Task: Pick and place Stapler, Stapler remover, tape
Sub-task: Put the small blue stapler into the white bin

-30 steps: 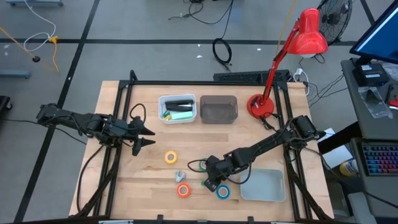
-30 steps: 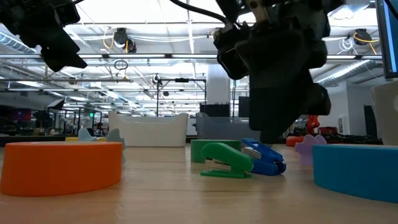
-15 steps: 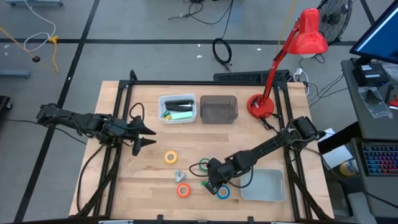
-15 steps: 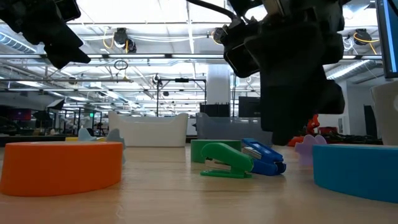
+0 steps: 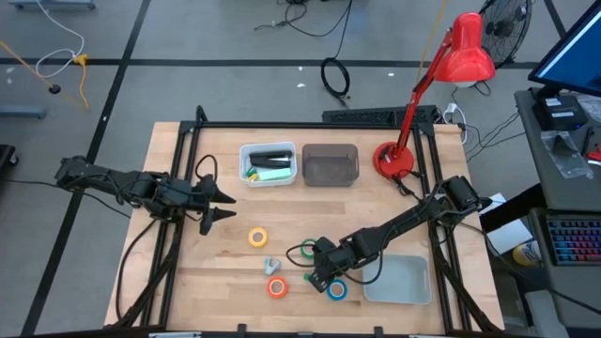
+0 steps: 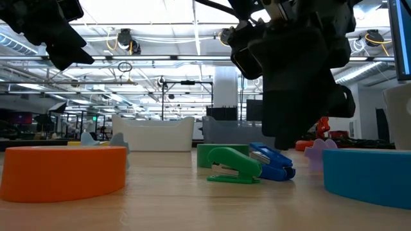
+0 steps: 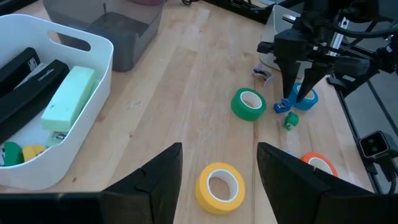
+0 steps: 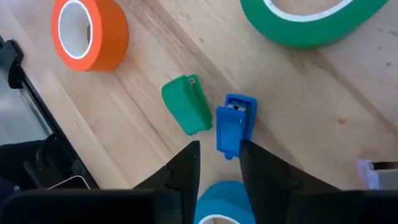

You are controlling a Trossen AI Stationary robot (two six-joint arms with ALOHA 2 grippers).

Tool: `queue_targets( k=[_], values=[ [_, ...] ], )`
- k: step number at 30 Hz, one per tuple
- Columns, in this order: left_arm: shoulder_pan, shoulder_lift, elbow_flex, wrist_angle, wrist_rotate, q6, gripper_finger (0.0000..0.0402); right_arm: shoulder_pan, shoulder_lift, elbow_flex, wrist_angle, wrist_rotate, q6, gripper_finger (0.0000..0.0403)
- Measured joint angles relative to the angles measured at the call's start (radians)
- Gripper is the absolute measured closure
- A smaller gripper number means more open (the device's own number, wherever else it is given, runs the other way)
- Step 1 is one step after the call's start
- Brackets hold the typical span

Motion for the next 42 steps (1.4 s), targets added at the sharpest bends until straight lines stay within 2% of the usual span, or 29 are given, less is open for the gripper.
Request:
queue_targets(
  k=[18,30,37,42],
  values=[
    [0.000,0.000,0.000,0.000,0.000,0.016,0.0192,-0.001,0.000,0.000,0.013,-0.003,0.023,0.0296],
    [0.000,0.000,0.000,0.000,0.000,0.016,0.0192,-0.001,0.000,0.000,0.040,-0.002,0.044,0.0234],
    [0.000,0.000,0.000,0.000,0.000,0.027,0.0192,-0.001,0.001,0.000,0.131,-0.006,0.049,0.0230],
    [0.000,0.000,0.000,-0.001,0.000,0.027,0.0192,-0.001,0.001,-0.001,0.109,-0.048,0.088,0.0233]
  ],
)
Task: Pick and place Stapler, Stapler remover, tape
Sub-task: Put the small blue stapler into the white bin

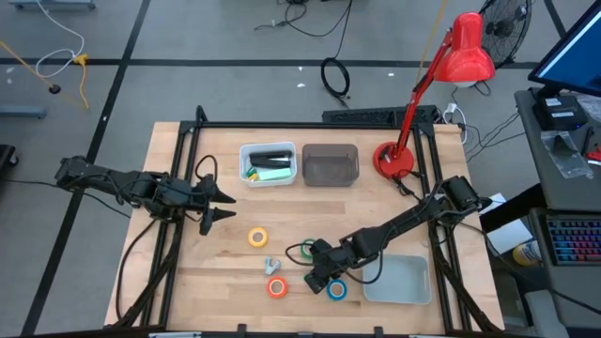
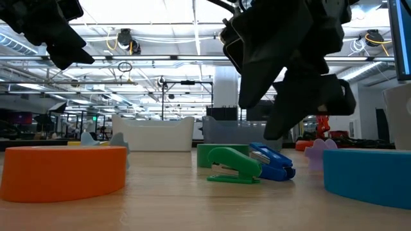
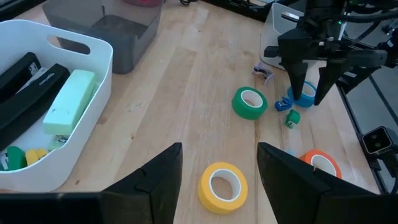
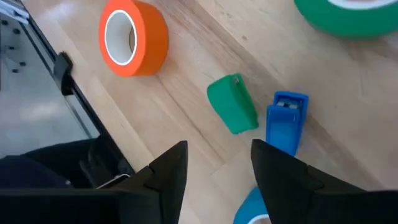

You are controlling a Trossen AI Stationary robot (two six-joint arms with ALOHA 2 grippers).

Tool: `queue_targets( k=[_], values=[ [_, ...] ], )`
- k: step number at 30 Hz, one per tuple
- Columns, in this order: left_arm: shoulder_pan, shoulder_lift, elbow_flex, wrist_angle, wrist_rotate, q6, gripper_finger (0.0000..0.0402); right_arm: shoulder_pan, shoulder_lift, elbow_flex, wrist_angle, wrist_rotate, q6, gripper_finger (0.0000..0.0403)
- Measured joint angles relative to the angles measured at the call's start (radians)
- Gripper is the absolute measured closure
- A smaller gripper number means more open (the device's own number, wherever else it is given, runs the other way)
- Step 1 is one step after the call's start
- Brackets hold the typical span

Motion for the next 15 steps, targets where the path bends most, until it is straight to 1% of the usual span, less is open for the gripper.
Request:
queue_targets(
  k=[4,7,9,12,15],
  values=[
    [0.000,0.000,0.000,0.000,0.001,-0.001,0.0192,0.004,0.000,0.006,-0.002,0.000,0.029,0.0233],
    [0.000,0.000,0.000,0.000,0.001,-0.001,0.0192,0.021,0.002,0.064,-0.021,0.004,0.022,0.0233],
    [0.000,0.000,0.000,0.000,0.001,-0.001,0.0192,0.033,-0.001,0.121,-0.110,0.026,0.020,0.0234],
    [0.000,0.000,0.000,0.000,0.002,-0.008,0.0192,0.050,-0.001,0.199,-0.298,0.085,0.042,0.0233],
    [0.000,0.000,0.000,0.000,0.001,-0.008,0.0192,0.058,-0.002,0.224,-0.353,0.157,0.084,0.0232]
  ],
)
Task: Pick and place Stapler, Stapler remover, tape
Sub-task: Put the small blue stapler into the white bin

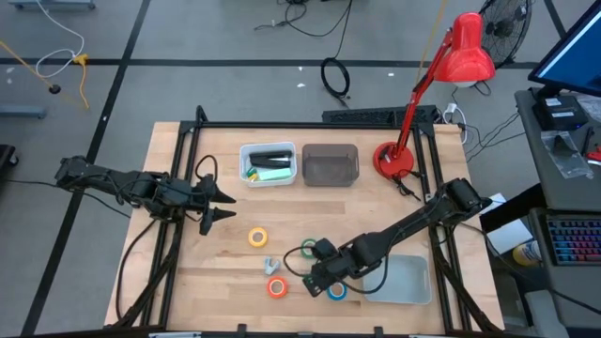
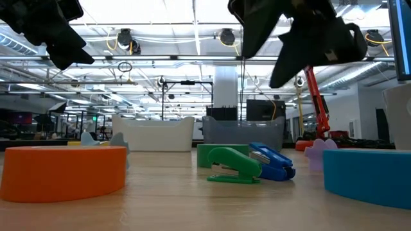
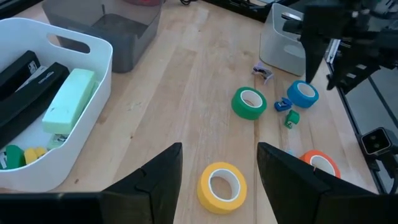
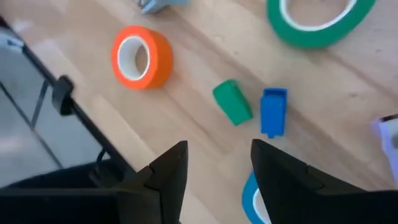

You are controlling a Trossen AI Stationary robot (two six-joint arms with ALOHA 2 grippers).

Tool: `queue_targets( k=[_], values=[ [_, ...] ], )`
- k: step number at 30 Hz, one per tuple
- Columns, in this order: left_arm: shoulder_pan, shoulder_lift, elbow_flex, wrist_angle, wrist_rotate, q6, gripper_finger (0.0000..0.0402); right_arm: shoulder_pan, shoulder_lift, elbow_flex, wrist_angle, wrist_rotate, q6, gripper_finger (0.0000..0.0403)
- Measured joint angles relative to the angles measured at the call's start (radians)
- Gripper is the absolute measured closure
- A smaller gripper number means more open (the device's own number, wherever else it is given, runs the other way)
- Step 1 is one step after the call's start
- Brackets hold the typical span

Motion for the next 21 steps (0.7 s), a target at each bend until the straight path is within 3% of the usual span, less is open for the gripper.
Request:
queue_targets(
  k=[9,13,21],
  values=[
    [0.000,0.001,0.000,0.000,-0.003,0.007,0.0192,-0.027,0.002,-0.065,-0.045,-0.004,-0.012,0.0232],
    [0.000,0.001,0.000,0.000,-0.020,0.008,0.0192,-0.040,0.002,-0.095,0.022,-0.062,-0.074,0.0232],
    [0.000,0.001,0.000,0.000,-0.027,0.020,0.0192,-0.045,0.015,-0.105,0.055,-0.076,-0.105,0.0234]
  ],
)
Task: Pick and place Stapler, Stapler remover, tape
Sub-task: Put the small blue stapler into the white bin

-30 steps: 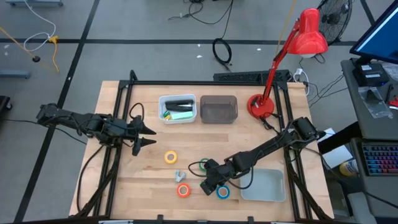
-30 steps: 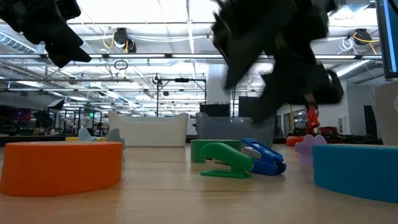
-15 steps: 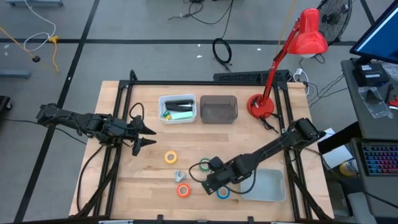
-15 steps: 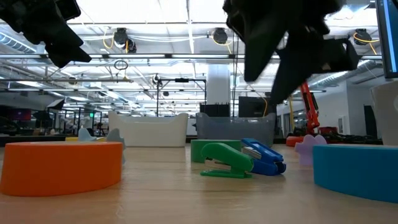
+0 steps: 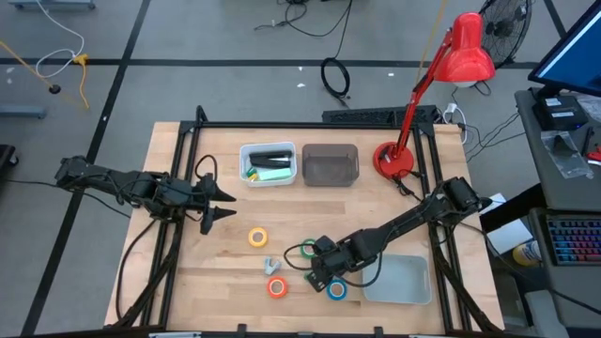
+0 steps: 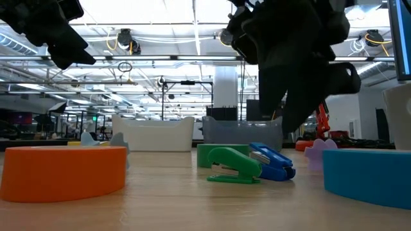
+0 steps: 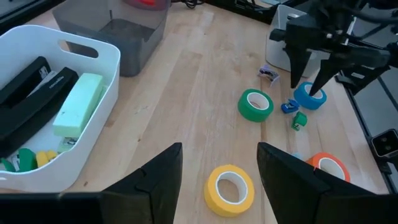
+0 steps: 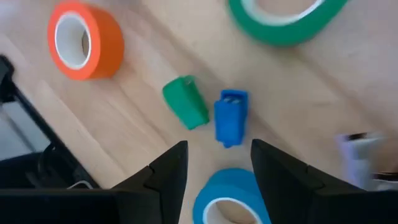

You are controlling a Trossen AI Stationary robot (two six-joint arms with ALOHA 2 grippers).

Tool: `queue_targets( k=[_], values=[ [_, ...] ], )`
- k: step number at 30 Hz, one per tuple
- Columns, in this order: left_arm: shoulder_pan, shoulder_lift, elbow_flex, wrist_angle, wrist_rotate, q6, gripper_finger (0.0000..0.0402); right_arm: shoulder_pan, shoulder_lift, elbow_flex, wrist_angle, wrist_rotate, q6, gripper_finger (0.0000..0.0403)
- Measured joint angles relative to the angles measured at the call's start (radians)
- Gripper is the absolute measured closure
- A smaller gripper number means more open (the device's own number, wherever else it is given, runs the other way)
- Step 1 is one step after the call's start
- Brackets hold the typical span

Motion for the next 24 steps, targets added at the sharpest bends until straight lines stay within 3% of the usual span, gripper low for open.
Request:
queue_targets(
  k=[6,13,24],
  values=[
    [0.000,0.000,0.000,0.001,0.000,0.013,0.0192,-0.004,0.071,0.001,0.121,-0.041,0.005,0.0232],
    [0.000,0.000,0.000,0.005,0.005,0.014,0.0192,-0.005,0.074,0.001,0.046,-0.030,0.007,0.0232],
    [0.000,0.000,0.000,0.005,0.010,0.020,0.0192,-0.009,0.074,0.001,0.090,-0.035,0.002,0.0233]
  ],
)
